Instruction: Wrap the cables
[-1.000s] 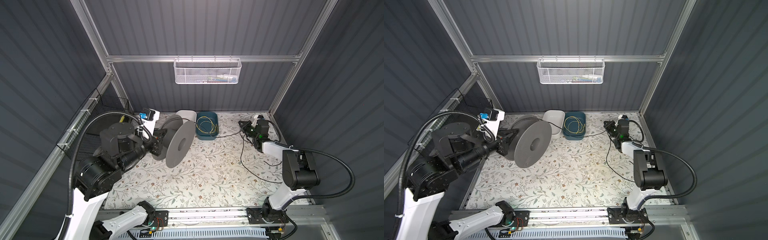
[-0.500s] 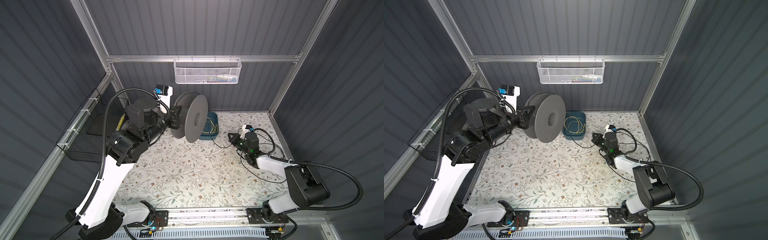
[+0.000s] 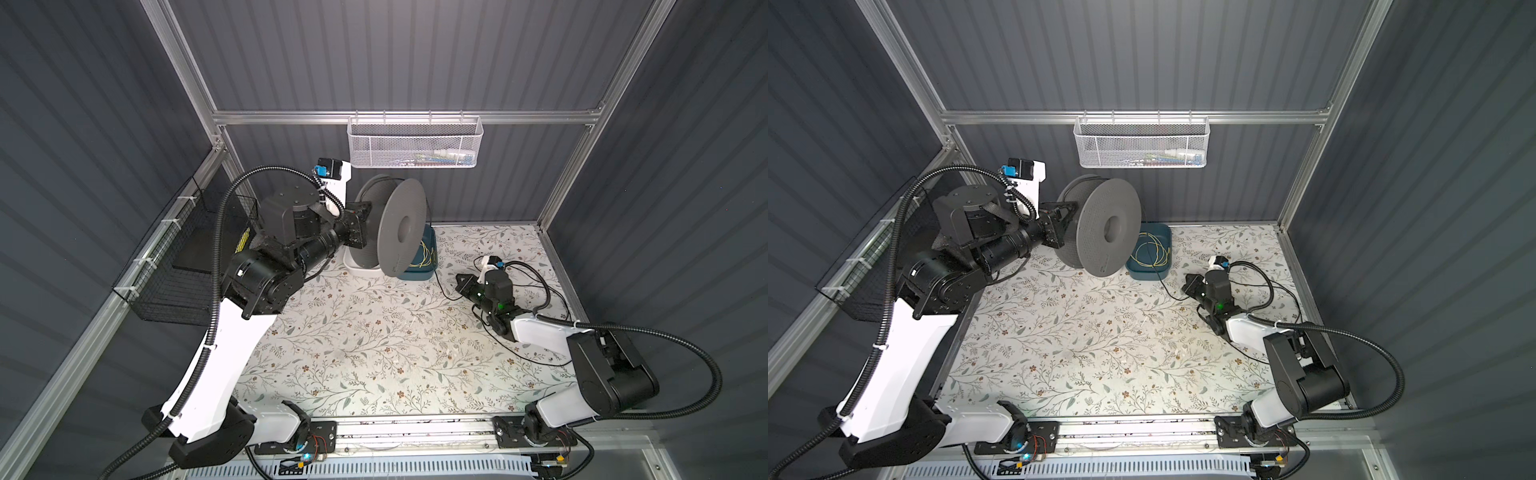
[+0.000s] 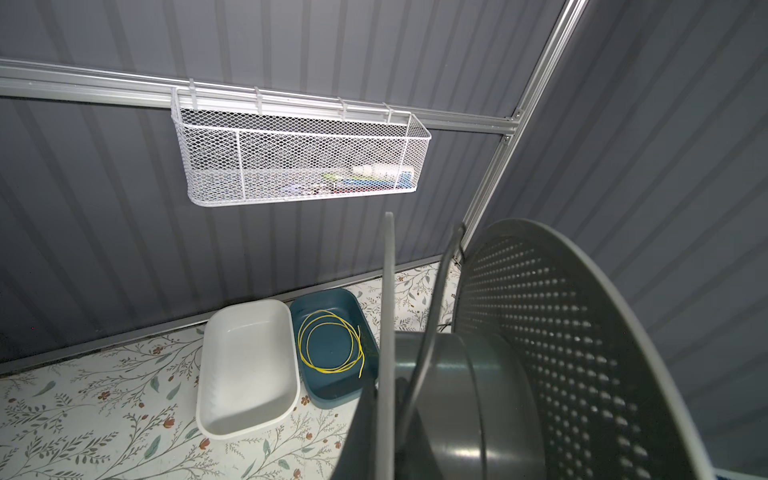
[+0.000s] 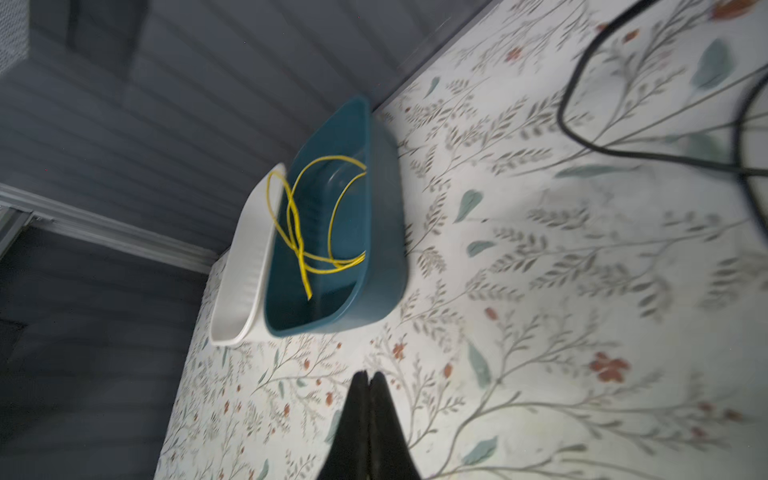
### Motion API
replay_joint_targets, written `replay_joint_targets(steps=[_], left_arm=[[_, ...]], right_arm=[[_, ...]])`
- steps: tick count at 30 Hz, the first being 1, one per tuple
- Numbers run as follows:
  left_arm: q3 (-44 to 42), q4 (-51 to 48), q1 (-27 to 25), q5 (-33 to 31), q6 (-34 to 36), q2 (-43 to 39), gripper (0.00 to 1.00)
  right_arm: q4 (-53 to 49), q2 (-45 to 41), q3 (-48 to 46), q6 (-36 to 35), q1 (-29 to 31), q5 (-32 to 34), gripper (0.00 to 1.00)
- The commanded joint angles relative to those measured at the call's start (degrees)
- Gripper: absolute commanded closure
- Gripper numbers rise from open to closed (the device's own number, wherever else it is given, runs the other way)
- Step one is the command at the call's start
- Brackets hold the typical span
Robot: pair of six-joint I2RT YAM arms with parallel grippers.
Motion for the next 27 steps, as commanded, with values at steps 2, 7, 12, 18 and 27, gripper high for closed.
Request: replay_joint_targets(steps=[2, 7, 12, 18, 27], left_arm=[[2.40, 2.08, 0.23, 2.10, 0.50, -4.06, 1.00], [2.84, 2.34, 0.23, -3.03, 0.04, -3.82, 1.00], [1.56, 7.67, 0.23, -16.28, -0.98, -1.11, 1.00], [-3.73, 17.35, 0.23, -34.63, 4.53, 4.35, 1.00], [-18.95, 28.50, 0.32, -50.17, 18.10, 7.68, 1.00]], right_arm=[[-2.93, 2.14, 2.39, -2.89, -2.42, -0.34, 1.00], [-2.45, 2.05, 0.42, -2.75, 0.18, 0.96, 1.00], [-2.29, -4.42, -4.57, -1.64, 9.57, 6.35, 1.00], [-8.73, -17.66, -5.10, -3.66, 21.06, 13.02, 1.00], [-21.39, -33.44, 6.68, -10.81, 25.80, 11.42, 1.00]])
